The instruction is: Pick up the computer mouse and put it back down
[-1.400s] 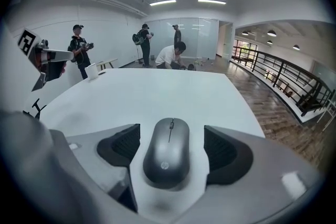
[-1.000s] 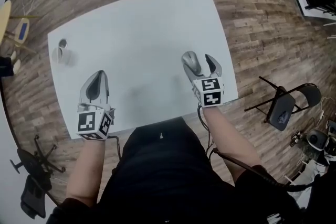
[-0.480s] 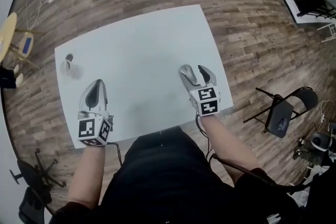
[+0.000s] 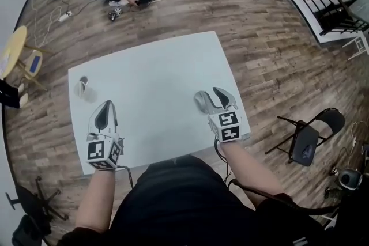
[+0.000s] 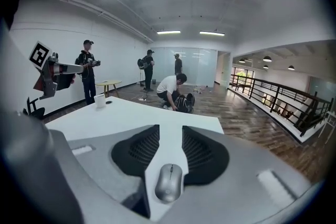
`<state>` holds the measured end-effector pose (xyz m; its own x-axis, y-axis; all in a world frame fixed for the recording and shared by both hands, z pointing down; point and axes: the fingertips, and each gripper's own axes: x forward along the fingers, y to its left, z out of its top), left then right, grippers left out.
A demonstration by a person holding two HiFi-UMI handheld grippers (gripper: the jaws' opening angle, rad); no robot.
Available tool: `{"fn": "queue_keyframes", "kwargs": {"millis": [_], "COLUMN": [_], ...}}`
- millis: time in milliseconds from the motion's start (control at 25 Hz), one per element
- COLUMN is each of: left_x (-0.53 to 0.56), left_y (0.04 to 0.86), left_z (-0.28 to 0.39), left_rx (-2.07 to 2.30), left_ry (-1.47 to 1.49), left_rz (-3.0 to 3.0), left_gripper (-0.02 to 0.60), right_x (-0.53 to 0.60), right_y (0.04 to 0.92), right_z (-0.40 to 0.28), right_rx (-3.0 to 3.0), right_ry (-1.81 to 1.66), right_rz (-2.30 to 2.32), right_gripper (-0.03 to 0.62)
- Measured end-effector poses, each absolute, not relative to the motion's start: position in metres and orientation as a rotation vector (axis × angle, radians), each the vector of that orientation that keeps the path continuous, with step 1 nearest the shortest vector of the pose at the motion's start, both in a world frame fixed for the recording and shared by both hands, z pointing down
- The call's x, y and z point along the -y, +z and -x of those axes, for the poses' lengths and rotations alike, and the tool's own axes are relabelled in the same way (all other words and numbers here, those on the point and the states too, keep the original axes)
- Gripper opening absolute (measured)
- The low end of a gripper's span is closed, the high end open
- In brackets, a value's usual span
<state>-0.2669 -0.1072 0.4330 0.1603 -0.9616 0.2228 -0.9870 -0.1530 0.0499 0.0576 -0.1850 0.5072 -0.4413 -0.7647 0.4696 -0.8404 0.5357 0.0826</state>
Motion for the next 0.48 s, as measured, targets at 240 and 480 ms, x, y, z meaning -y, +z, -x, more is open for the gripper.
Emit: {"fn": "queue_keyframes", "kwargs": {"millis": [240,480], "left_x": [0.109,0.113], "left_y": [0.42,0.405], "left_z": [0.27,0.274], "left_rx": [1.959,2.0], "left_ry": [0.162,0.119], "left_rz": [-2.25,-2.266], "left_gripper": [0.008,0.008], "right_x": [0.191,0.195], "right_y": [0.488,0.471], "right_z": [-0.065,-0.064], "right_rx": [2.363,2.395], "right_ry": [0.167,0.134], "right_rz": [-1.338,-1.362], "right_gripper": [0.079,0.045]}}
